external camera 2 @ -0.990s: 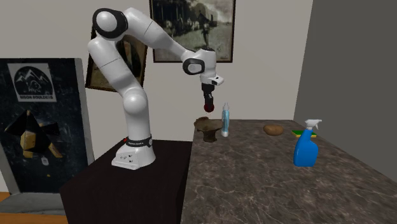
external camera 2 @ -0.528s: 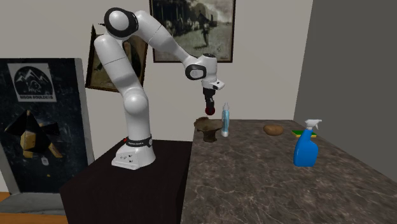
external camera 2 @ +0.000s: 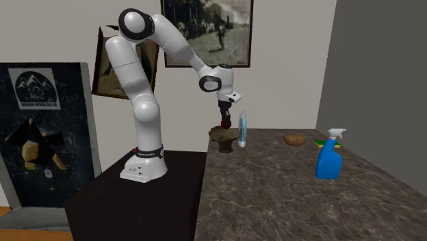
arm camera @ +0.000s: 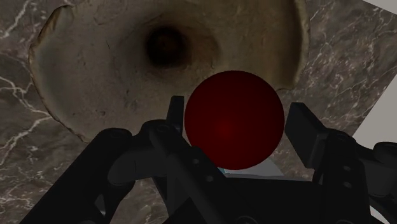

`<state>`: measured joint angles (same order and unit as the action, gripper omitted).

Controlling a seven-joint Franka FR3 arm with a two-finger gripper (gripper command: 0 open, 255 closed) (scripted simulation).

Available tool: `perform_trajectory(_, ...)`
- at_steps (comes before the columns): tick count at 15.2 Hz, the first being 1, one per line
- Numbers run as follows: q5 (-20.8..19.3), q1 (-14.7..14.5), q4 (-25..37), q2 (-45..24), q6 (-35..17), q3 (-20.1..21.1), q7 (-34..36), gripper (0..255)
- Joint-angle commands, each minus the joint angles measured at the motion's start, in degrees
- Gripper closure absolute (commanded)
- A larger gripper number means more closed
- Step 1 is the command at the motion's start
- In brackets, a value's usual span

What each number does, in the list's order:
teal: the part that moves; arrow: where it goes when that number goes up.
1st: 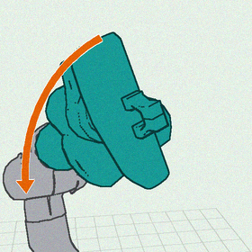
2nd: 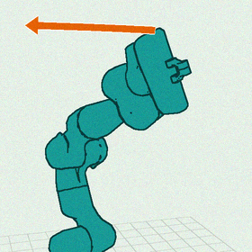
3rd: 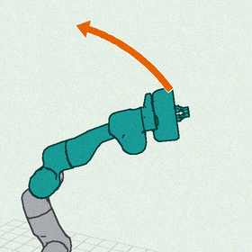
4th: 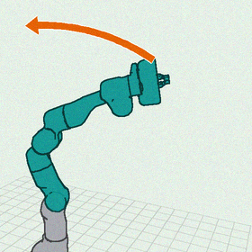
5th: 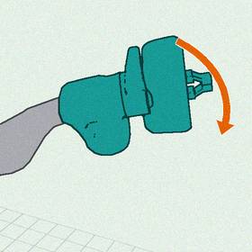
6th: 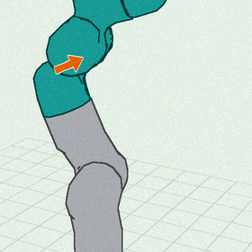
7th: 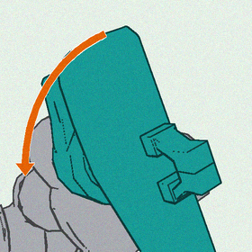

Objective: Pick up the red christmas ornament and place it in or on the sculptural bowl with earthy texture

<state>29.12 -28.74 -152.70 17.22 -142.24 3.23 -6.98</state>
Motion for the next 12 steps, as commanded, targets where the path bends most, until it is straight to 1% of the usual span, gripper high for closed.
perform_trajectory(1, 0.09, -0.04, -0.04, -0.11, -0.17, 0.00, -0.08, 255)
perform_trajectory(5, 0.09, -0.04, -0.04, -0.11, -0.17, 0.00, -0.09, 255)
perform_trajectory(6, 0.10, -0.04, -0.04, -0.12, -0.18, 0.00, -0.08, 0)
perform_trajectory(11, 0.09, -0.04, -0.04, -0.11, -0.18, 0.00, -0.08, 0)
perform_trajectory(12, -1.11, 0.62, 0.27, 1.77, 2.06, -0.24, 0.65, 0)
